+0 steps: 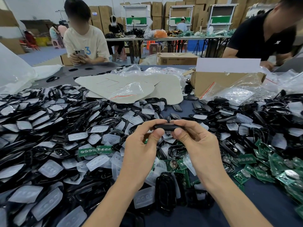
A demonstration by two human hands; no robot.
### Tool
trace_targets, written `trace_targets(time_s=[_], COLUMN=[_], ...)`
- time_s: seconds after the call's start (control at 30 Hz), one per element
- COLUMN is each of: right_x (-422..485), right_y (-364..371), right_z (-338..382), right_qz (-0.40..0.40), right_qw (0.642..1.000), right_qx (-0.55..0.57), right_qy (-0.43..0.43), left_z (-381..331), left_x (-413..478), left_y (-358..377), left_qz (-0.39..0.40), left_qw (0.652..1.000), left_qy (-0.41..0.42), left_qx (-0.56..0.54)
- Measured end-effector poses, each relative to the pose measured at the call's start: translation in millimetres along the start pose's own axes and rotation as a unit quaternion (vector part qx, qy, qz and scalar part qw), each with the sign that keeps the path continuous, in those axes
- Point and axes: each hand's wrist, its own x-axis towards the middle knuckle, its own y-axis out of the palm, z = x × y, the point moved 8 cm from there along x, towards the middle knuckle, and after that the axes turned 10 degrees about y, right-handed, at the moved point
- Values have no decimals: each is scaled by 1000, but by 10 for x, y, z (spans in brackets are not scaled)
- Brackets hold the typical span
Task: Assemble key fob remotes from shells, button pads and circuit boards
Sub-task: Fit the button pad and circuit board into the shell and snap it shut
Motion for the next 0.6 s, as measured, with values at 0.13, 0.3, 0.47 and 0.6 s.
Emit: trace_targets(time_s=[0.13,0.3,0.47,0.6], right_x=[-7,-47,-54,-46], right_y=[12,61,62,54], right_z=[17,36,48,54], right_qz=[7,17,16,16], right_qw=[1000,1000,1000,999], right_qx=[-5,-5,-19,-32], right_qy=[-8,-11,-19,-27], left_z=[-31,-26,-12,-13], left_x=[2,14,15,13], left_y=[33,21,-25,-27], left_qz=[31,23,-13,-17], left_qw=[999,999,1000,1000], left_qy=[7,20,15,8], left_qx=[6,15,11,-4])
